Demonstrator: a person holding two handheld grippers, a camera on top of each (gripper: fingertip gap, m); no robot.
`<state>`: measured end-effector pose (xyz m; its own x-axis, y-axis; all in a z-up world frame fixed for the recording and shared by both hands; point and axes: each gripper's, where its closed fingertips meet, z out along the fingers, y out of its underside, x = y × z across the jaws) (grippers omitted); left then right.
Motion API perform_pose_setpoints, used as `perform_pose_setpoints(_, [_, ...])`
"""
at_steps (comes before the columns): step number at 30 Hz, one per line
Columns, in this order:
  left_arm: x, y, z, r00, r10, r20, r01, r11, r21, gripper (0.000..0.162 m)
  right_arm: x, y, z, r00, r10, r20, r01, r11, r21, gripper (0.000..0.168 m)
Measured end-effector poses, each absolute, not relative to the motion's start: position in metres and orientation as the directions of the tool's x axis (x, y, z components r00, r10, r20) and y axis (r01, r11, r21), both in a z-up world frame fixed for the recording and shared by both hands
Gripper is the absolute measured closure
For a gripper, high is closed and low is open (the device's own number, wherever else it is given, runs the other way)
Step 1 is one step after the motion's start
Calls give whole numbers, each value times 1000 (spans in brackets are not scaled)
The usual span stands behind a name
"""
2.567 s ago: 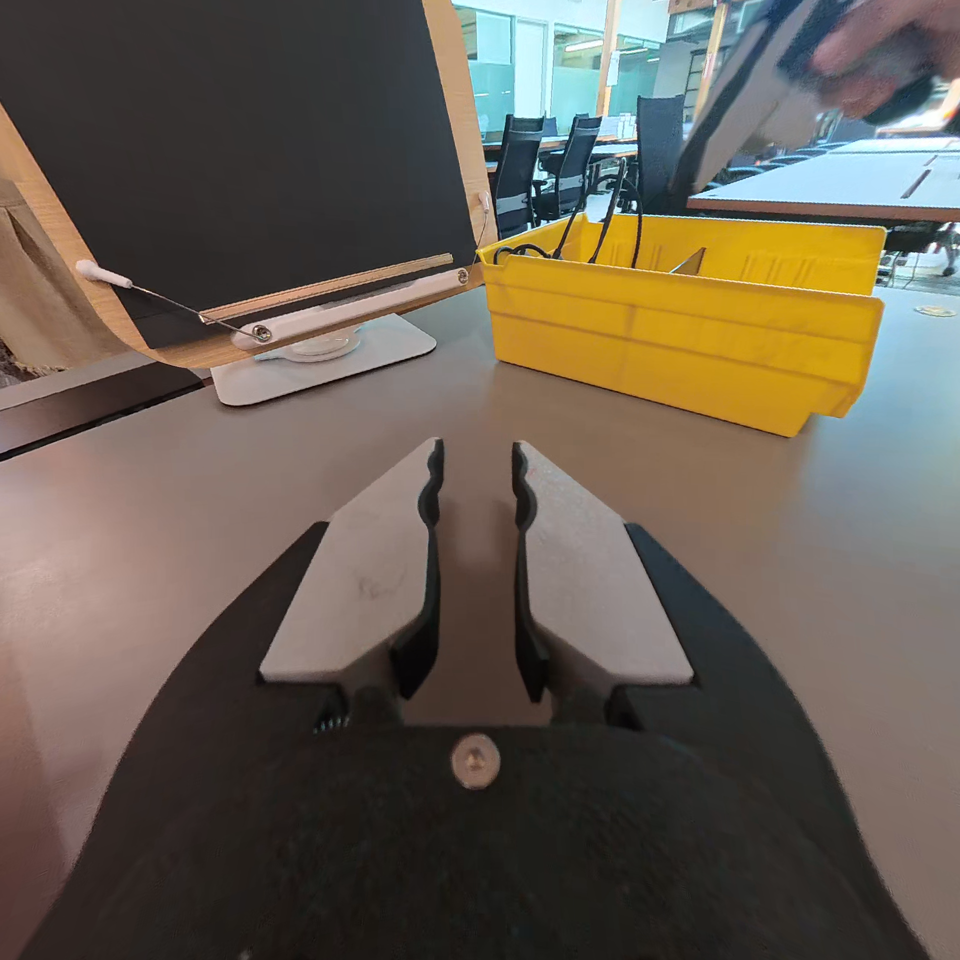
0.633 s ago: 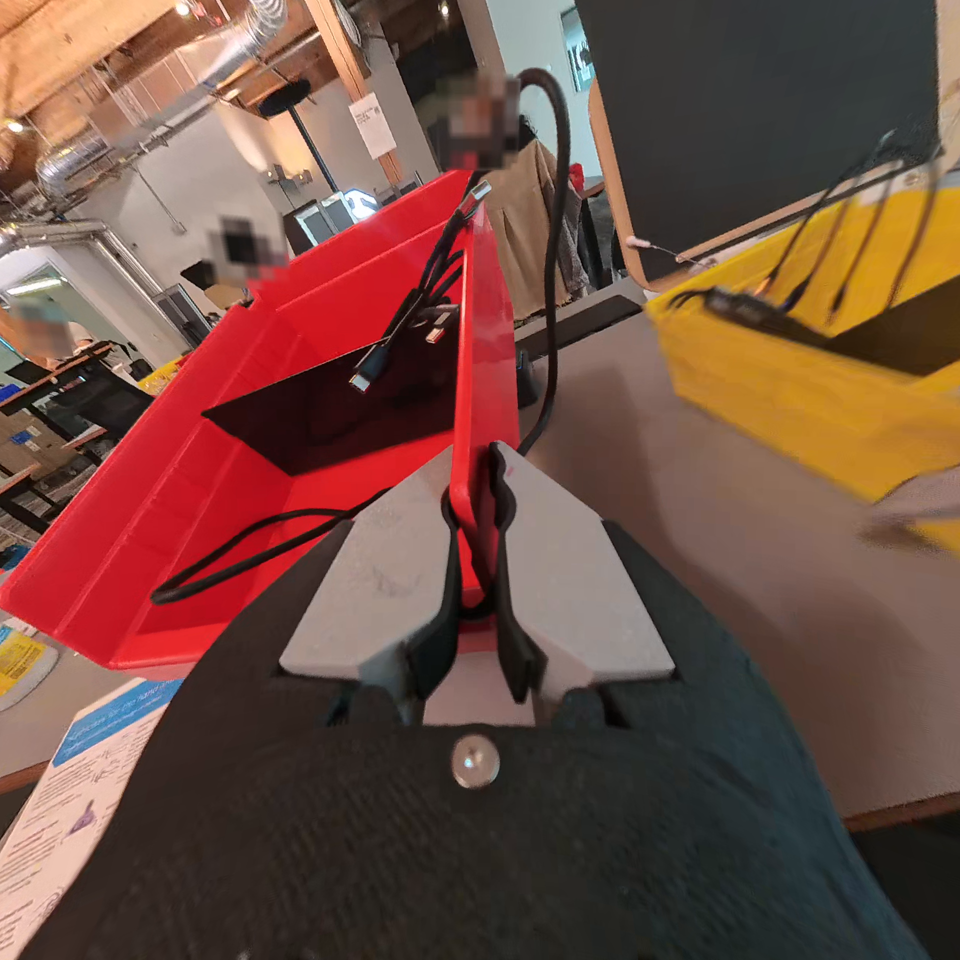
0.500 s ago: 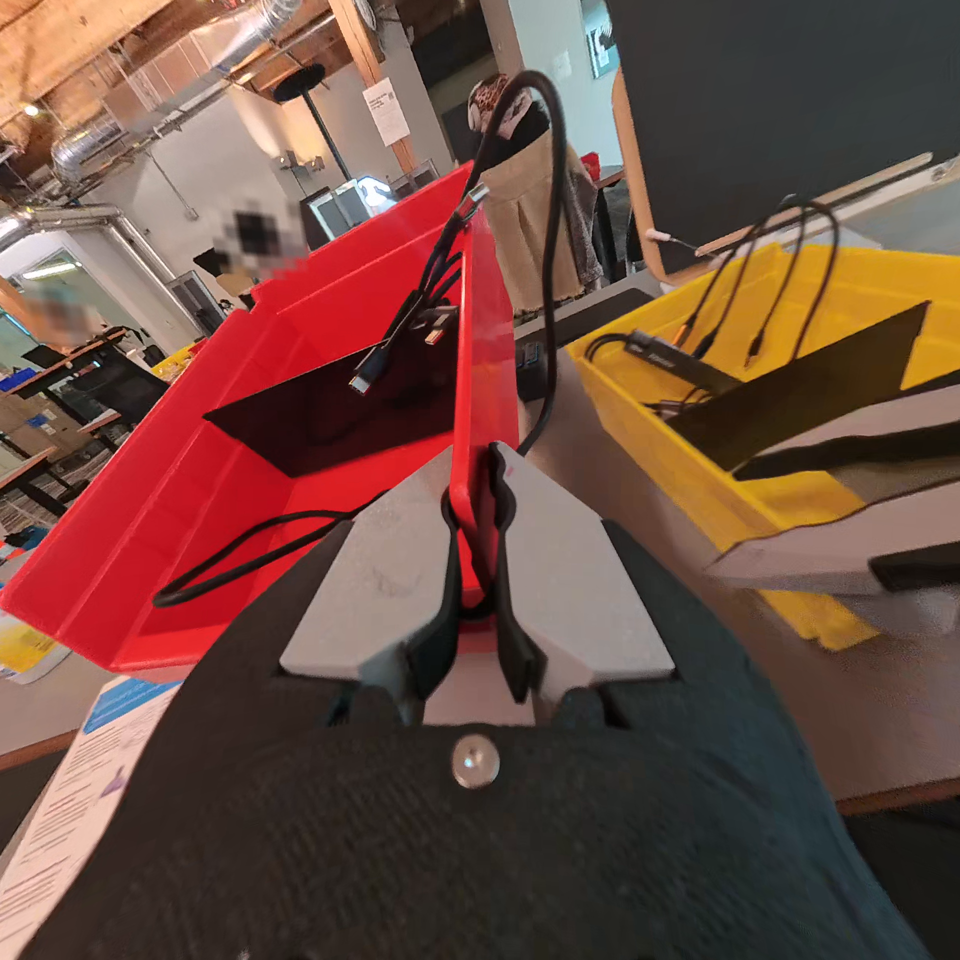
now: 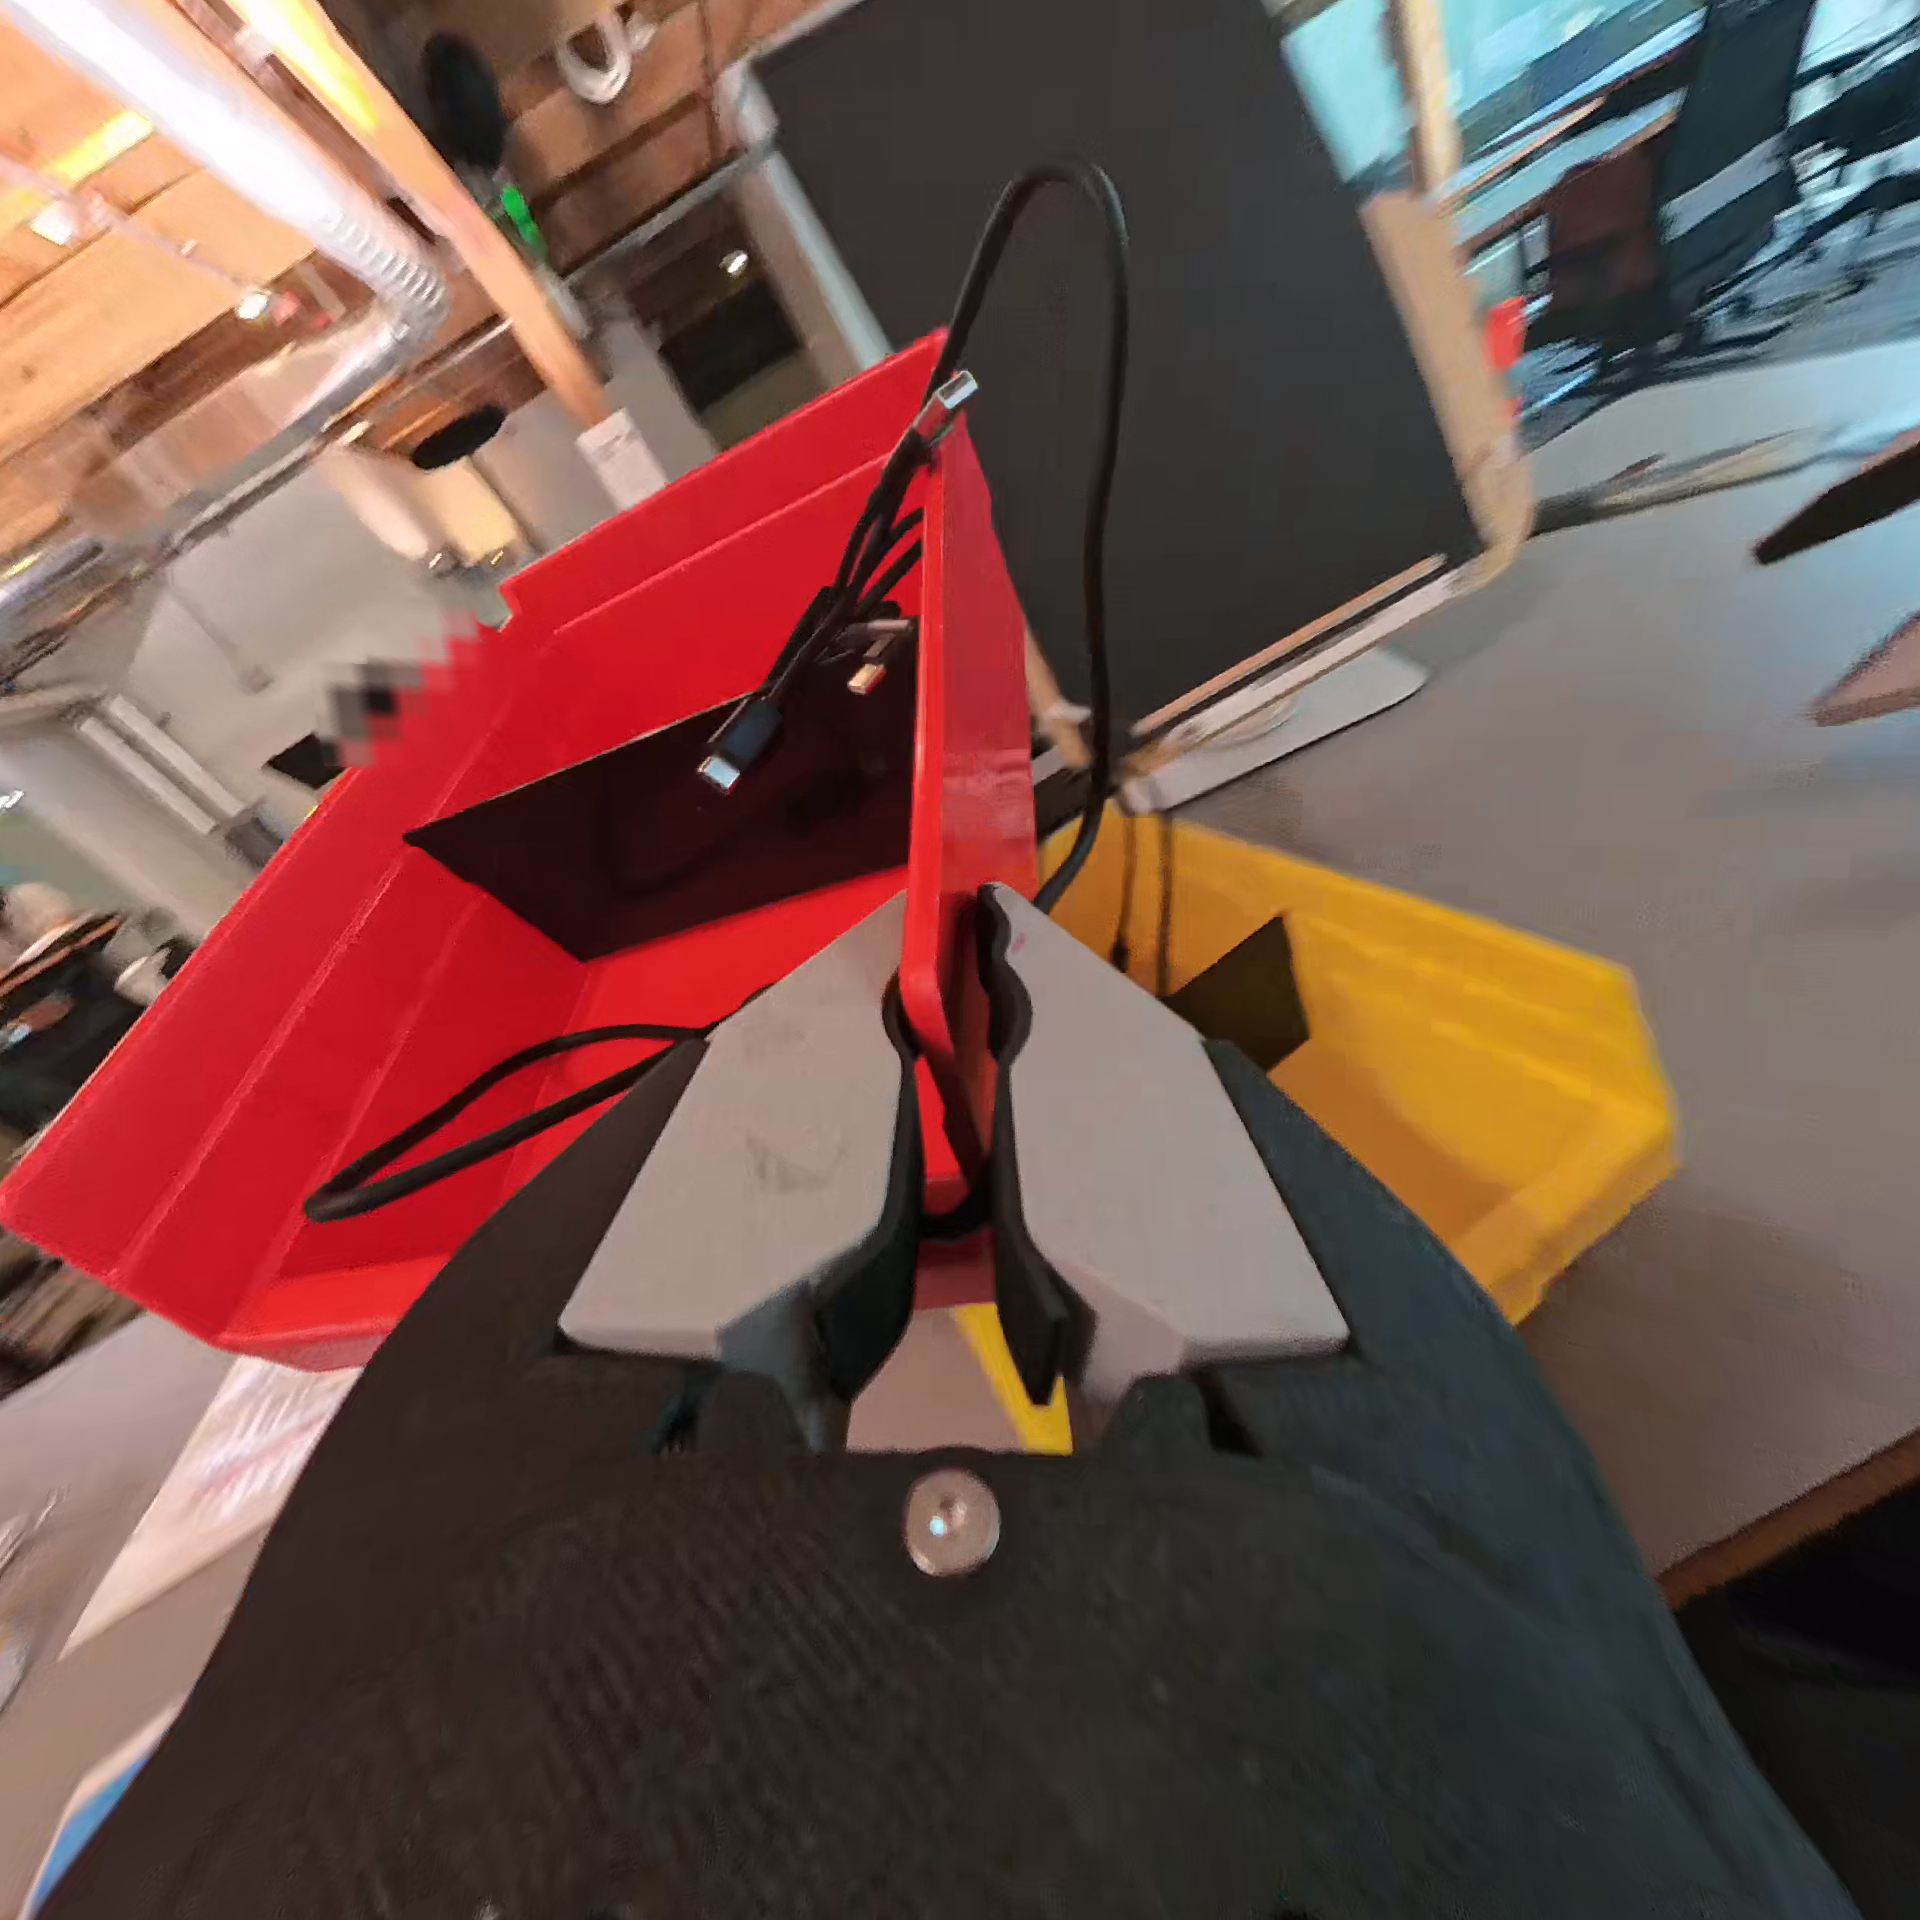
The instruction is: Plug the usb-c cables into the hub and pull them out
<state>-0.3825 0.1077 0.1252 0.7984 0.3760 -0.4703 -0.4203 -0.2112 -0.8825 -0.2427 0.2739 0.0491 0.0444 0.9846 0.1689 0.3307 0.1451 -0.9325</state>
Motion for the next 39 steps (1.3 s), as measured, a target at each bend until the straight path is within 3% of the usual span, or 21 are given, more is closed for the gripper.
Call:
perform_pose_setpoints(6, [-278, 186, 133, 822, 150, -550, -540, -102, -835, 158, -162, 358, 69, 214, 966, 145, 314, 73, -947, 107])
perform_pose_setpoints(11, [-202, 255, 105, 841, -24, -541, -541, -34, -840, 158, -107, 413, 73, 357, 912, 204, 381, 57, -923, 105])
perform_pose_setpoints(19, [-122, 333, 2, 805, -232, -546, -582, -133, -802, 158, -59, 460, 64, 459, 885, 82, 352, -96, -931, 107])
perform_pose_setpoints(28, [-99, 384, -49, 902, -258, -347, -412, -269, -871, 157, -70, 473, 38, 488, 839, 243, 506, -45, -861, 110])
perform_pose_setpoints(31, [-93, 381, -42, 913, -281, -296, -376, -298, -877, 153, -56, 495, 7, 511, 804, 306, 624, -101, -775, 110])
perform_pose_setpoints(34, [-92, 354, -23, 912, -336, -236, -333, -269, -904, 130, -26, 518, -21, 558, 750, 356, 710, -209, -672, 103])
perform_pose_setpoints(36, [-101, 330, -16, 905, -351, -243, -350, -285, -892, 117, -7, 531, -19, 617, 698, 363, 694, -265, -670, 104])
perform_pose_setpoints(39, [-127, 296, -5, 899, -330, -287, -383, -276, -882, 116, 9, 533, -4, 671, 661, 335, 639, -287, -714, 107])
